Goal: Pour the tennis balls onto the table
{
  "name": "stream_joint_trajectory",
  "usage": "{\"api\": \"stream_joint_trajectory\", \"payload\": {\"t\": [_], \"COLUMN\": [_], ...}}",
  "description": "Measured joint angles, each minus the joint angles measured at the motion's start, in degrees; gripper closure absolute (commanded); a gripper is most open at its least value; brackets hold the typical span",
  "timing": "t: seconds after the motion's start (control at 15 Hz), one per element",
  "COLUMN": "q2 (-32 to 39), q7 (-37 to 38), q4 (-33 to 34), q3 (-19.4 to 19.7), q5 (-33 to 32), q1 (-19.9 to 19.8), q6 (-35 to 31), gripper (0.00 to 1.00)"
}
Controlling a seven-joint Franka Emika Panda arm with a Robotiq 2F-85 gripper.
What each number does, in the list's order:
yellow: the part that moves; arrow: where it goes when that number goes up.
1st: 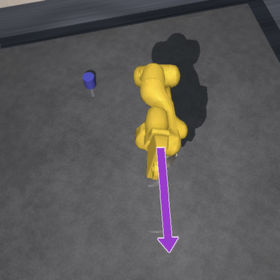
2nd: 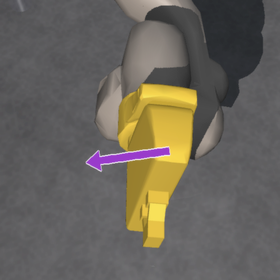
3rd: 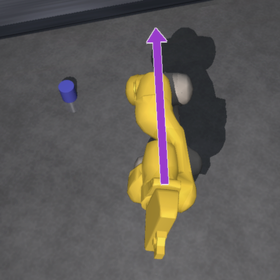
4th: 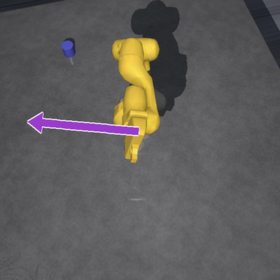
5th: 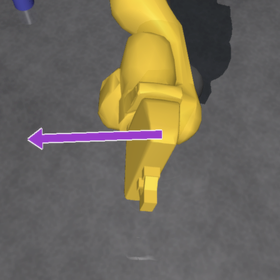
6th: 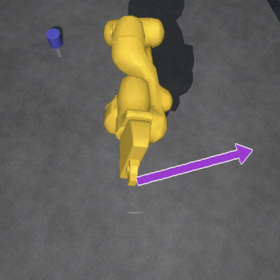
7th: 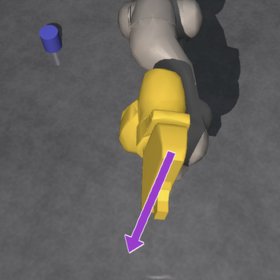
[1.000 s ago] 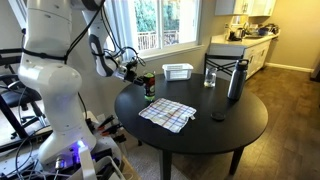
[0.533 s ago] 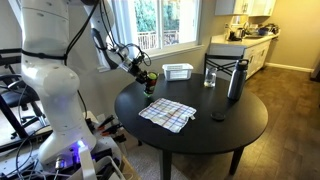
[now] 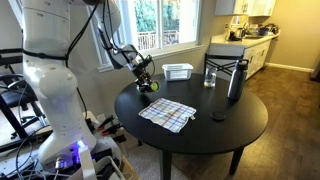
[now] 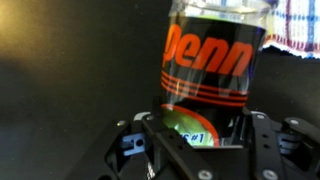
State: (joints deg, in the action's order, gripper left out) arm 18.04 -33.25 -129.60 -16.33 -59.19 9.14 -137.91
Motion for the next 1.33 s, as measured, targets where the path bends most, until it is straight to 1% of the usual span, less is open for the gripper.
{"api": "stream_joint_trajectory", "payload": {"t": [0.33,0.53,0.73,0.8,0.87,0.93,1.0,1.27,1.33], "q2": [2.61,3.60,3.72,3.72,3.72,3.72,3.72,4.11,4.20], "q7": [-0.01,-0.01,-0.01,-0.01,-0.01,-0.01,-0.01,-0.01,-0.01], "q4": [-0.95,-1.52,-1.72,-1.78,-1.79,-1.79,-1.79,-1.87,-1.87], "q3": [0.29,0.34,0.43,0.50,0.58,0.60,0.60,0.62,0.62], "q5": [11.08,15.17,17.25,17.44,17.51,17.67,17.85,18.04,18.04], "q1": [-1.93,-2.28,-2.28,-2.27,-2.25,-2.25,-2.24,-2.22,-2.21], "q6": [-11.85,-15.79,-17.52,-17.77,-17.86,-17.87,-17.87,-17.87,-17.87], "gripper": [0.59,0.59,0.59,0.55,0.09,0.35,0.33,0.10,0.09]}}
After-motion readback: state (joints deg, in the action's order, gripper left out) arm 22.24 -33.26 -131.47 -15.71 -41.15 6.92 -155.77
